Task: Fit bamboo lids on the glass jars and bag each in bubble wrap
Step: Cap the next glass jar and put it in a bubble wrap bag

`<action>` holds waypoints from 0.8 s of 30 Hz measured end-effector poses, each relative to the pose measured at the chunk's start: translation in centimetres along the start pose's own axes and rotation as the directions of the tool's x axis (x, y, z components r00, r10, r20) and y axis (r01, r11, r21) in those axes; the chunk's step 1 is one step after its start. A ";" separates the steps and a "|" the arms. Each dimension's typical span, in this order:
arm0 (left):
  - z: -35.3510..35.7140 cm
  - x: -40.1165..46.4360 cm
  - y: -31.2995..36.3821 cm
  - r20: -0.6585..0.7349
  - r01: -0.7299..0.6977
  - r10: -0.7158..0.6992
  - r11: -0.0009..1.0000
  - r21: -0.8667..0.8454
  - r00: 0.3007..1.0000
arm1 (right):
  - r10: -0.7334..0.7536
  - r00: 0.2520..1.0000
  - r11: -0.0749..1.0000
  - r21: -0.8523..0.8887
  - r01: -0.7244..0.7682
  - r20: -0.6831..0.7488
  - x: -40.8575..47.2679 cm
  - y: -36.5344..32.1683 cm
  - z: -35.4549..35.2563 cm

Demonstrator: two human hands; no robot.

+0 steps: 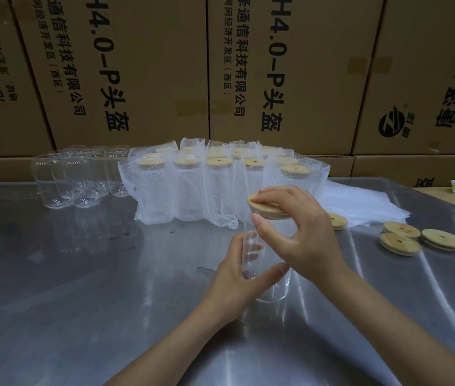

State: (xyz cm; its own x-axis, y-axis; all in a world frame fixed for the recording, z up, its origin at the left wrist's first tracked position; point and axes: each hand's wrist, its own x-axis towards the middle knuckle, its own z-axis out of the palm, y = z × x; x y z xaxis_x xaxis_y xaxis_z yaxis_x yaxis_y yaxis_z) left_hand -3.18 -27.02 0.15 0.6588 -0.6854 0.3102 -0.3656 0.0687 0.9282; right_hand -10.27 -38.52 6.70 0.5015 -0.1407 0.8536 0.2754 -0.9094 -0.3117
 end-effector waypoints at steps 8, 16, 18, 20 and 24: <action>0.0 -0.1 0.2 0.004 0.025 -0.025 1.000 0.007 1.000 | 0.055 0.997 0.994 0.097 -0.050 -0.055 -2.1 2.8 0.6; -0.2 -0.3 0.3 0.005 0.023 -0.023 1.000 -0.002 1.000 | 0.695 0.694 0.667 -0.192 -0.720 -0.189 -3.3 13.1 -1.0; -0.2 -0.3 0.3 0.003 0.029 -0.029 1.000 -0.011 1.000 | 0.768 0.606 0.564 -0.230 -0.793 -0.208 -3.1 15.0 -1.4; -0.2 -0.3 0.2 0.001 0.032 -0.032 0.999 -0.020 1.000 | 0.759 0.618 0.557 -0.286 -0.780 -0.207 -2.6 16.2 -1.5; -0.1 -0.2 0.1 -0.002 0.030 -0.030 0.999 -0.035 1.000 | 0.747 0.640 0.533 -0.414 -0.738 -0.180 -1.8 18.4 -1.7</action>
State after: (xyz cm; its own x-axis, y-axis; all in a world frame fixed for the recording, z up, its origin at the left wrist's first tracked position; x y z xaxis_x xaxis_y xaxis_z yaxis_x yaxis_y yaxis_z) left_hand -3.28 -26.80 0.20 0.6709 -0.6856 0.2827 -0.3222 0.0739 0.9438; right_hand -7.56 -55.68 0.12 0.3790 -0.8398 0.3887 -0.5633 -0.5426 -0.6231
